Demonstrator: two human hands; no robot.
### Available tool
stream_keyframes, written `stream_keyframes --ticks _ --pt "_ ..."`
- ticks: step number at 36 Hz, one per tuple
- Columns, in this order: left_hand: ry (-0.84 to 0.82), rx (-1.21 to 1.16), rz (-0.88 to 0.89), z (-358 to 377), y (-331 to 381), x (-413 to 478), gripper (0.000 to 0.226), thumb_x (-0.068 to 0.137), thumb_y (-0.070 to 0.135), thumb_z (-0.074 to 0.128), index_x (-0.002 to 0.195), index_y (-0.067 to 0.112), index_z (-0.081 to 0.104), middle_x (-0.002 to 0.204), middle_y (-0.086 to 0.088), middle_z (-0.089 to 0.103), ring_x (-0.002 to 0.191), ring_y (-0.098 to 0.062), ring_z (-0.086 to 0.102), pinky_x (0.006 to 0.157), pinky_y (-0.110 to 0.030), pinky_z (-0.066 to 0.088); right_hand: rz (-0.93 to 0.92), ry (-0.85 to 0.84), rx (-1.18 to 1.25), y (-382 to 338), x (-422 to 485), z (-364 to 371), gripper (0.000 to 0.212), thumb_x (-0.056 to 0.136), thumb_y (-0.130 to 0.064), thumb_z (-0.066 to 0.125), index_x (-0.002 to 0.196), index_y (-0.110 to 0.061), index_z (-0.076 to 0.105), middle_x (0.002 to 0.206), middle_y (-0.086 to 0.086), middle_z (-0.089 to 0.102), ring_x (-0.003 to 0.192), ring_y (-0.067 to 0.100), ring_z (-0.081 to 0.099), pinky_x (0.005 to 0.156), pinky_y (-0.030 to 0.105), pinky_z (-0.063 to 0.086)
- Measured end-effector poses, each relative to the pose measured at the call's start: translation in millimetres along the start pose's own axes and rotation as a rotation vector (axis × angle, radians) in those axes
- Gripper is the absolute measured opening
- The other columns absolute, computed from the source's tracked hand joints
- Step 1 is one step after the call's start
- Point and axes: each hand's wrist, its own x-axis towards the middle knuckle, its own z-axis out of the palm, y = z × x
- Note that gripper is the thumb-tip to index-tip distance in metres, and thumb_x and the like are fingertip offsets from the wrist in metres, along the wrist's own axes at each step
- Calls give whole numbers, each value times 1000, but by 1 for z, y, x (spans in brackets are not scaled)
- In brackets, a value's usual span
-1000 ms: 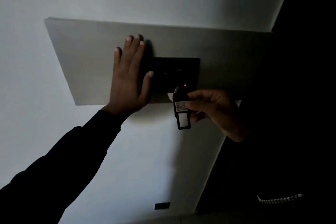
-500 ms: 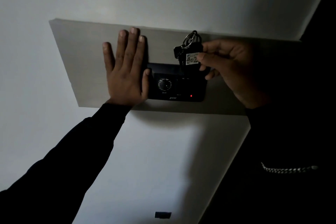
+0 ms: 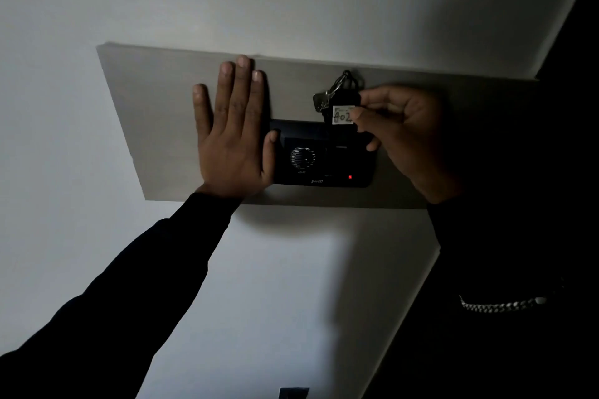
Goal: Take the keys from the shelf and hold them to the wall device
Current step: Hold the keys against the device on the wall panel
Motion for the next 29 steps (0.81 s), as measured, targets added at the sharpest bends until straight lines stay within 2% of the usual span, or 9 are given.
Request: stream_keyframes --ticks 4,7,13,17,19,22,23,26,29 --pt "-1 -13 3 -1 1 0 66 99 41 26 156 7 23 162 -20 32 154 -33 18 125 -57 11 -87 58 -93 2 -10 2 13 78 4 71 90 0 67 75 11 68 64 9 61 65 13 48" --pt "6 -17 3 -2 0 0 66 99 40 27 156 7 24 161 -20 33 153 -34 20 125 -57 12 -137 102 -182 6 -18 3 7 76 9 68 82 6 69 68 13 64 57 9 52 57 11 40" --pt "17 -17 13 -2 0 0 66 98 39 29 156 7 24 162 -19 31 154 -33 22 124 -59 14 -129 105 -288 16 -21 -2 11 76 6 66 78 -5 68 61 8 58 51 10 45 52 21 37" --pt "22 -16 13 -1 0 0 66 98 39 28 156 7 24 163 -18 30 156 -29 16 125 -57 11 -245 124 -352 -2 -11 -7 14 75 0 61 85 -8 68 65 11 64 52 26 51 52 24 40" --pt "25 -14 10 0 0 -1 66 98 39 28 156 7 24 163 -18 29 157 -25 11 126 -56 10 -319 81 -401 -17 -7 -6 22 74 2 56 90 -6 70 71 10 65 55 18 55 55 18 41" --pt "33 -9 17 1 -1 -1 67 99 40 28 157 7 23 164 -17 28 157 -24 8 127 -53 6 -450 -81 -529 -42 -3 -2 38 69 8 52 98 -6 72 87 4 65 62 -9 51 63 0 34" --pt "34 -7 19 1 -1 -1 67 99 40 28 157 8 22 164 -16 27 157 -24 8 127 -52 5 -483 -150 -577 -49 -1 0 42 68 8 52 102 -7 72 91 3 65 67 -9 50 67 -1 33" --pt "39 2 22 1 -2 -2 67 99 40 27 157 8 22 165 -13 22 158 -24 8 127 -52 4 -522 -337 -734 -62 5 7 50 69 3 52 113 -13 70 105 10 64 92 16 59 84 21 48" --pt "43 7 24 1 -1 -2 66 99 40 26 157 7 23 165 -12 20 157 -24 9 127 -53 6 -530 -446 -904 -65 10 14 45 73 -7 55 114 -16 68 110 8 61 101 26 58 89 39 50"
